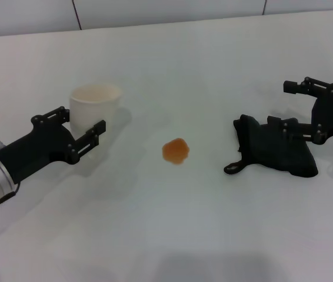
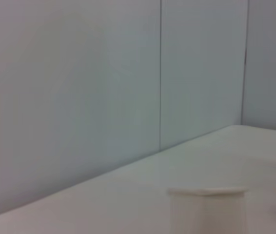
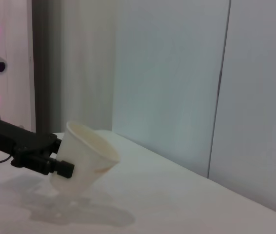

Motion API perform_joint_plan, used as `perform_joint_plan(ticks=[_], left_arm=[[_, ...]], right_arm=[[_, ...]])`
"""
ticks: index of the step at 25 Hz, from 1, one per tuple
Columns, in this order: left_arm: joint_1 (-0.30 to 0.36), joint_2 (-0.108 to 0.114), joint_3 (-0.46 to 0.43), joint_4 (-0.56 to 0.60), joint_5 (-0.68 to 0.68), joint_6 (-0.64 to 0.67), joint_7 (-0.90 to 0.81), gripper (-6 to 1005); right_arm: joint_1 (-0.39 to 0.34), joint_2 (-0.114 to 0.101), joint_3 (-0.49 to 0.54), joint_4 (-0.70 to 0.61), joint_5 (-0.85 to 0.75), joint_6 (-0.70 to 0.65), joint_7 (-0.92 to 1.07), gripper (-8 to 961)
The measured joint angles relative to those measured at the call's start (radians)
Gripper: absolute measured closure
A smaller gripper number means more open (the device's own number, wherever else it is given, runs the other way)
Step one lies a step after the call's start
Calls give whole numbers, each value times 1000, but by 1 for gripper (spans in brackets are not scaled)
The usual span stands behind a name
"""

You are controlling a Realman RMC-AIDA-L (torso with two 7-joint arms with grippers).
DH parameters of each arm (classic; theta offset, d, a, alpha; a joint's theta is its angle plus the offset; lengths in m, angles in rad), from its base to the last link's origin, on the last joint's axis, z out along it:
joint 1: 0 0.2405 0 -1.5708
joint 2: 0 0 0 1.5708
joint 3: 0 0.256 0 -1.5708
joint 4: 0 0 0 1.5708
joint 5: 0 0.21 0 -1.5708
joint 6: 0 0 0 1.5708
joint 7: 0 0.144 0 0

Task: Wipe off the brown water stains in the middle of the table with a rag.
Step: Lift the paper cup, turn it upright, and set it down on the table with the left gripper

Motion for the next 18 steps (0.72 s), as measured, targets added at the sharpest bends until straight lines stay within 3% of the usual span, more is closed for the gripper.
perform_joint_plan(ticks=[6,18], left_arm=[[2,0,1,38,4,-68,-17,460],[25,0,1,37,-3,-78,-11,461]], right_arm=[[-1,0,0,0,0,2,0,114],[-1,1,0,0,-1,4,0,114]])
